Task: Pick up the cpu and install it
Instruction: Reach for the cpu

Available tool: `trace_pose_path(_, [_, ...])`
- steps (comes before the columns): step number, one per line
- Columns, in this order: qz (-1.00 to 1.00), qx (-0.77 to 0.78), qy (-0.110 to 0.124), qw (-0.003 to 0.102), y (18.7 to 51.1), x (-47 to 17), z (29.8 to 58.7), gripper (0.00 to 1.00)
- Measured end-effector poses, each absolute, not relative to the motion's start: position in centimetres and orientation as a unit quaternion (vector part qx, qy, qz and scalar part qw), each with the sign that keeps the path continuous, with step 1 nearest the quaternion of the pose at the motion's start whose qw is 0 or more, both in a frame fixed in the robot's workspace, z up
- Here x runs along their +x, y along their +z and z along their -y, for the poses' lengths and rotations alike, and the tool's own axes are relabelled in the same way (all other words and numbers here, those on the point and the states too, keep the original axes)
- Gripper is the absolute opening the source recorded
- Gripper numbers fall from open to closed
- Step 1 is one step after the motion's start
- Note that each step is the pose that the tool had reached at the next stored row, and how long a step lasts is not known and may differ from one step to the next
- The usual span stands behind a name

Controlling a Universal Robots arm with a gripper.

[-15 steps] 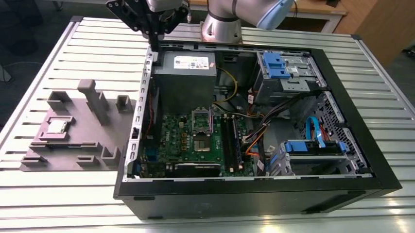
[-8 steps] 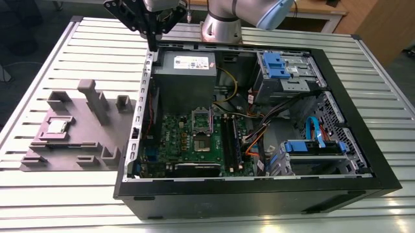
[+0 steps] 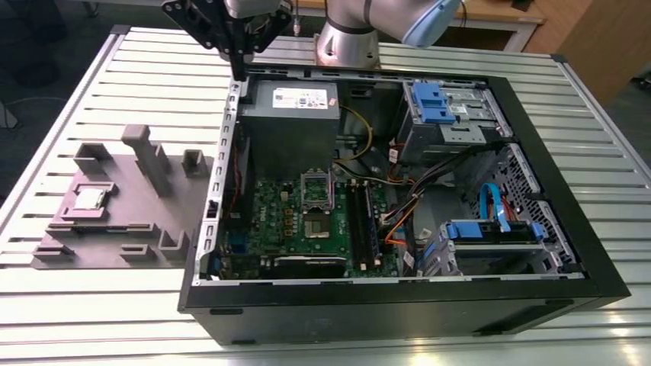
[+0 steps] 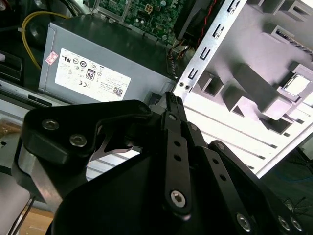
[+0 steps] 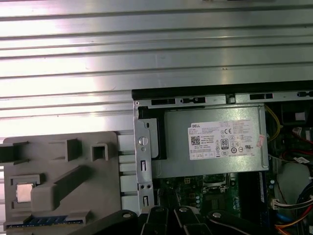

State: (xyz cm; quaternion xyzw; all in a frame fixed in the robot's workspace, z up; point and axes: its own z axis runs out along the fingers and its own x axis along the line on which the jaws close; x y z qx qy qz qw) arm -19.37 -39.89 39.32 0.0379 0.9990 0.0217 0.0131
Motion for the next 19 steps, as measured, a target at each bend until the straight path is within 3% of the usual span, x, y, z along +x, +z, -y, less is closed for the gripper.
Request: trace_pose_path(19, [-0.999,0.038,0.022,0.013,39.30,-19.99,39.89,0.10])
